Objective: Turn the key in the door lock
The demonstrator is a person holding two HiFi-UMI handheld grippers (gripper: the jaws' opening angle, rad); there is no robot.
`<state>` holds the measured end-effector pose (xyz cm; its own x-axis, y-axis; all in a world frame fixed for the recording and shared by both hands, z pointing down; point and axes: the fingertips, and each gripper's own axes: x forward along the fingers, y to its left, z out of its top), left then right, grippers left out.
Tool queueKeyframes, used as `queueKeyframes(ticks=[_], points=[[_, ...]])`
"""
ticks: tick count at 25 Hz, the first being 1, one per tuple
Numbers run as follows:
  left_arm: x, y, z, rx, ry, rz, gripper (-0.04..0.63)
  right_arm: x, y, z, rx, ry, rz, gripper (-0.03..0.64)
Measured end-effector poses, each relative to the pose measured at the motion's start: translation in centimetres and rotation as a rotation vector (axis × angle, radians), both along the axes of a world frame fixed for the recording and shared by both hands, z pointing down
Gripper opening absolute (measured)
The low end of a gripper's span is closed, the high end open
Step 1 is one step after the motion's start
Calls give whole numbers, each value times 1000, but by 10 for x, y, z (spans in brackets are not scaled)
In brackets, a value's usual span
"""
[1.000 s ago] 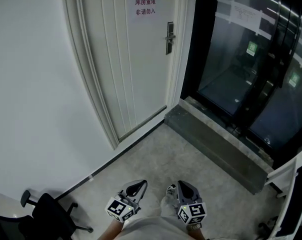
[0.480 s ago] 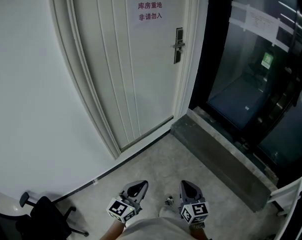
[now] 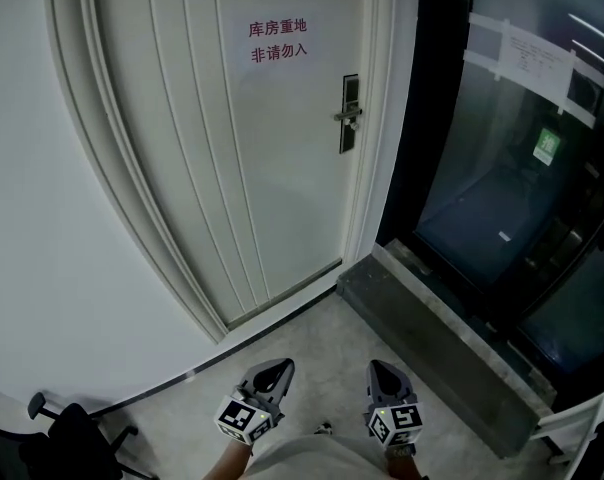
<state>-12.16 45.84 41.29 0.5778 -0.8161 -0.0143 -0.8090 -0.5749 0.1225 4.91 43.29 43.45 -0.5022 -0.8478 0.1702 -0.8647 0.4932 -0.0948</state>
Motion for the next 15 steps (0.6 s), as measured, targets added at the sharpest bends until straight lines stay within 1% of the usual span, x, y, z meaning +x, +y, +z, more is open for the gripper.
queueKeyframes(ticks=[3,6,9,11,15], points=[[11,-19,0,3,-31,-26,3,20,-28,8,-18,-28,18,-8],[8,-30,5,-27,-75,-57,3,20,-47,3,-19,-40,8,-8],[-4,-45,4,-41,-72,-93,3,14,-61,3,3,6,-8,-8],[-11,-57,6,-45,-68,-113,4,15,-69,5,-6,29,-4,-8],[-19,-81,12,-51,-76,-132,4,34,-81,8,-12,18,35,-8]])
